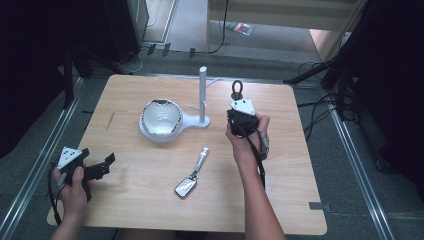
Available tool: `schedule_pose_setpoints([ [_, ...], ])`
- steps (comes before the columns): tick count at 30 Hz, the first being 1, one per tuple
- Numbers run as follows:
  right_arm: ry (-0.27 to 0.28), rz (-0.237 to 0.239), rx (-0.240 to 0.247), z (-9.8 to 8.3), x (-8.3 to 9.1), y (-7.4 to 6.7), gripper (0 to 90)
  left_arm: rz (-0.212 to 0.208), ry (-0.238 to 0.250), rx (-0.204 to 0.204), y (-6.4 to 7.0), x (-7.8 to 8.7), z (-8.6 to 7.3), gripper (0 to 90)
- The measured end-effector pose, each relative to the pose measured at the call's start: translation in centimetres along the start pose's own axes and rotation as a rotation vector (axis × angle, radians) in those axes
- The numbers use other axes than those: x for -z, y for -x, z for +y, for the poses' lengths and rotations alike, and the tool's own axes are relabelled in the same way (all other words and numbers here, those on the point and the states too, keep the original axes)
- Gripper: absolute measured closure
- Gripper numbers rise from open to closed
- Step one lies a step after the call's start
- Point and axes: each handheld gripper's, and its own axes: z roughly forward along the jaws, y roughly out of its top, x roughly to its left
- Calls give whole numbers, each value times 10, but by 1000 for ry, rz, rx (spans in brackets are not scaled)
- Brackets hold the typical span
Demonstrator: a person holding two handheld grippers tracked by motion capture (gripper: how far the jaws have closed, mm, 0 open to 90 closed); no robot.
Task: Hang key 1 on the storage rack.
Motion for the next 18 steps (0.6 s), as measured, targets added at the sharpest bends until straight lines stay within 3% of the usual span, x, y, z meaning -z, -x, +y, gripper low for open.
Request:
schedule_pose_setpoints([
  [8, 29, 56, 15, 4, -4, -7, 707, -1, -1, 1, 0, 0, 0, 1],
  [12, 39, 57, 25, 7, -6, -10, 706, -3, -2, 1, 0, 0, 0, 1],
  [18, 61, 116, 35, 12, -8, -13, 706, -6, -3, 3, -1, 0, 0, 1],
])
